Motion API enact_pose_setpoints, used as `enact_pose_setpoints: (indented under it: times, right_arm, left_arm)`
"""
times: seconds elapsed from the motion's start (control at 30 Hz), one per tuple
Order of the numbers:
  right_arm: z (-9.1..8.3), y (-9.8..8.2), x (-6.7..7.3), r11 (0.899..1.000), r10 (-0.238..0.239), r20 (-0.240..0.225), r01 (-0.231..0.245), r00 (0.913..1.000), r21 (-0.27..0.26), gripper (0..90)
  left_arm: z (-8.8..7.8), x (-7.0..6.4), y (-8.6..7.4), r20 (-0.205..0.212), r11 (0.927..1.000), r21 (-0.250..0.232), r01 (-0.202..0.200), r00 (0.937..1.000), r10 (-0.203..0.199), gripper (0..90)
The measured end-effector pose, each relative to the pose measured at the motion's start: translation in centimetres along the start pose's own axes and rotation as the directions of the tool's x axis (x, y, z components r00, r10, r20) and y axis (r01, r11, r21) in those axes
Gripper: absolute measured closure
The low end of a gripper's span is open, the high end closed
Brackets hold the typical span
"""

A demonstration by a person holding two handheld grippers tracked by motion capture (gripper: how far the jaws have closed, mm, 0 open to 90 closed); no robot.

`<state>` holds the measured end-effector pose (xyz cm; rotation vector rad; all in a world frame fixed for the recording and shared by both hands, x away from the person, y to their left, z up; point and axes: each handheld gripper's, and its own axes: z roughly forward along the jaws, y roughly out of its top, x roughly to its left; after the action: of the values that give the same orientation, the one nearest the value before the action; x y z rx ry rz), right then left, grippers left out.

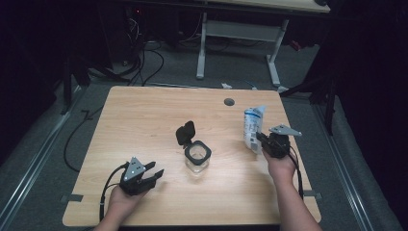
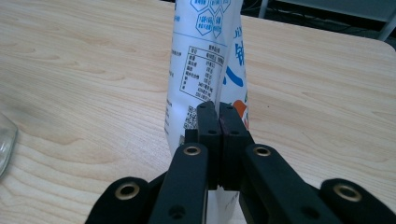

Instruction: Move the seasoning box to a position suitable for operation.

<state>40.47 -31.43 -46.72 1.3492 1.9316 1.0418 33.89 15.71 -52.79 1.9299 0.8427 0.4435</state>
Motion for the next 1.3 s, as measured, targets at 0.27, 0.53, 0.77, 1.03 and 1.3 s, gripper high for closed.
enact_pose_setpoints:
  times: [0.27,0.53,0.77,1.03,1.3]
  right_arm:
    - [-1.3,0.5,-0.1,1.000,-0.006,-0.012,0.006,0.9999,0.026,89.8]
    - [-2.0,0.9,0.4,0.996,-0.035,-0.045,0.038,0.9984,0.078,89.8]
    - [-2.4,1.0,1.4,0.992,-0.054,-0.064,0.061,0.9965,0.107,89.7]
    - [-3.1,1.0,2.4,0.990,-0.068,-0.079,0.077,0.9946,0.118,89.7]
    - [-3.9,0.9,3.6,0.985,-0.089,-0.114,0.104,0.9895,0.135,89.7]
  left_arm:
    - [0.1,-0.1,0.0,0.003,0.9999,-0.010,-0.003,1.0000,0.003,52.8]
    - [0.0,-0.1,0.1,0.005,0.9999,-0.012,-0.006,1.0000,0.006,52.8]
    - [0.0,-0.2,0.1,0.009,0.9998,-0.018,-0.009,0.9999,0.010,52.6]
    - [0.0,-0.3,0.1,0.012,0.9997,-0.020,-0.010,0.9999,0.010,52.5]
    - [0.0,-0.4,0.1,0.011,0.9997,-0.021,-0.010,0.9999,0.010,52.5]
